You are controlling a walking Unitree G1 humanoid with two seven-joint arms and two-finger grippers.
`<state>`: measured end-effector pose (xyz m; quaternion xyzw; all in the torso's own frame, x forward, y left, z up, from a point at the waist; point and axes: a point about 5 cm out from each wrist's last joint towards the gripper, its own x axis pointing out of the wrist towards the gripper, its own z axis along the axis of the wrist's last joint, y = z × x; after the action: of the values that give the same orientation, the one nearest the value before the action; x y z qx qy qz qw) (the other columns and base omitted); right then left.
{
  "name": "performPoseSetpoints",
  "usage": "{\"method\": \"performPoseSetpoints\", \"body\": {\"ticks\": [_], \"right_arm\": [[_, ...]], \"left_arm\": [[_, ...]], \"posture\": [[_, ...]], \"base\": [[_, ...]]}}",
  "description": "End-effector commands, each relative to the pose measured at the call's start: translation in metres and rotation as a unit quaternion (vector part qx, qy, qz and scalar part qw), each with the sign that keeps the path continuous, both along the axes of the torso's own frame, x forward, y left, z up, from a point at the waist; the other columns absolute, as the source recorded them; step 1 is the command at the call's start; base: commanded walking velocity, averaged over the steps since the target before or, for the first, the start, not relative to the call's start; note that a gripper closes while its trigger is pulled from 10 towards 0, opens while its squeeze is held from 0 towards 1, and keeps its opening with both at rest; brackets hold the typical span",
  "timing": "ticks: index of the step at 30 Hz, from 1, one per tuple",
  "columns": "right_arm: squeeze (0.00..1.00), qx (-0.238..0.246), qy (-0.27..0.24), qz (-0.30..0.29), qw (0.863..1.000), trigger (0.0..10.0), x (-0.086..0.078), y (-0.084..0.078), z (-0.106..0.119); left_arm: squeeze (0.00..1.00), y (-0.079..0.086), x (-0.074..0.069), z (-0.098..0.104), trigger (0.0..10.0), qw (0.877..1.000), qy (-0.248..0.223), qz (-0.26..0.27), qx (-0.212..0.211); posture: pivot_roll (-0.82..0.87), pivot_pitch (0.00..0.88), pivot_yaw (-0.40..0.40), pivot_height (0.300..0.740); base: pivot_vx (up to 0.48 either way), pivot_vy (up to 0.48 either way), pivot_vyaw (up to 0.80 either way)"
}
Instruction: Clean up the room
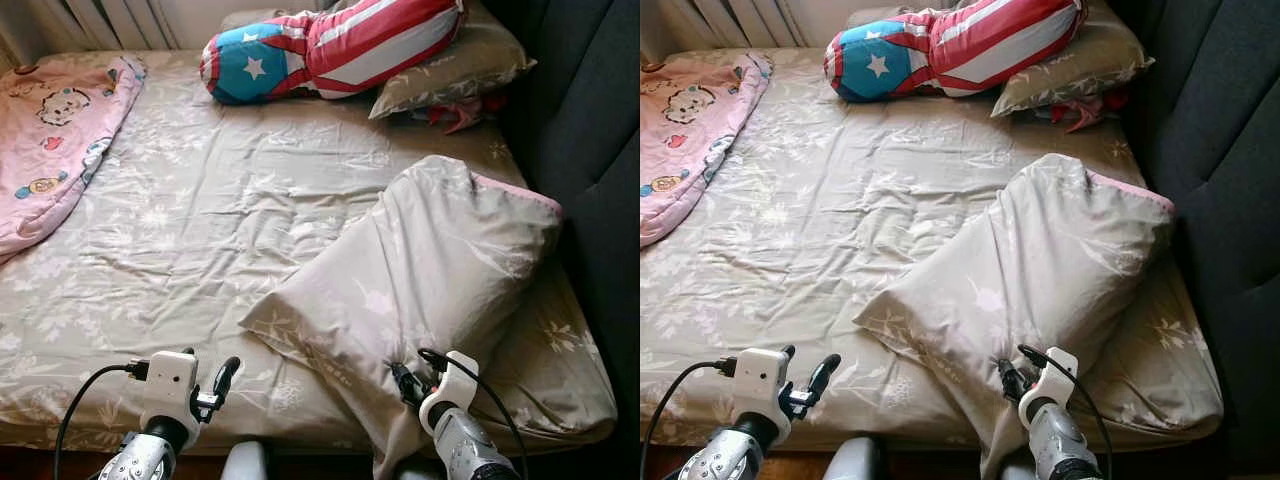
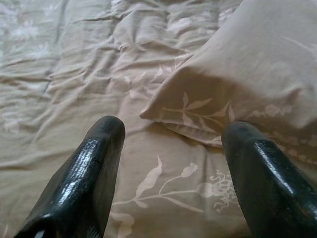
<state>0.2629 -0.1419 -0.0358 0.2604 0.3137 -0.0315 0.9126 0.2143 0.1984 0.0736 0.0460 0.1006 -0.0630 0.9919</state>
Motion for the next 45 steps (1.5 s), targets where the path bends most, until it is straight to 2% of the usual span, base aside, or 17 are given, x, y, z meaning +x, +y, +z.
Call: {"method": "performPoseSetpoints", "body": {"ticks": [1,25,45], "right_arm": [[0.00,0.031,0.026,0.014,0.999,0.0,-0.014,0.017,-0.011],[0.00,0.025,0.019,0.022,0.999,0.0,-0.013,0.016,-0.010],[0.00,0.018,0.010,0.010,1.000,0.0,-0.014,0.011,-0.010]], "left_arm": [[0.00,0.003,0.001,0.003,10.0,1.000,0.001,0.006,0.005],[0.00,0.002,0.007,0.001,10.0,1.000,0.002,0.006,0.004],[0.00,-0.003,0.026,-0.003,10.0,1.000,-0.010,0.013,-0.007]], "posture": [[0.20,0.190,0.044,0.657],[0.18,0.157,0.040,0.657],[0.14,0.108,0.026,0.657]], "base": [[0.000,0.000,0.00],[0.000,0.000,0.00],[0.000,0.000,0.00]]}}
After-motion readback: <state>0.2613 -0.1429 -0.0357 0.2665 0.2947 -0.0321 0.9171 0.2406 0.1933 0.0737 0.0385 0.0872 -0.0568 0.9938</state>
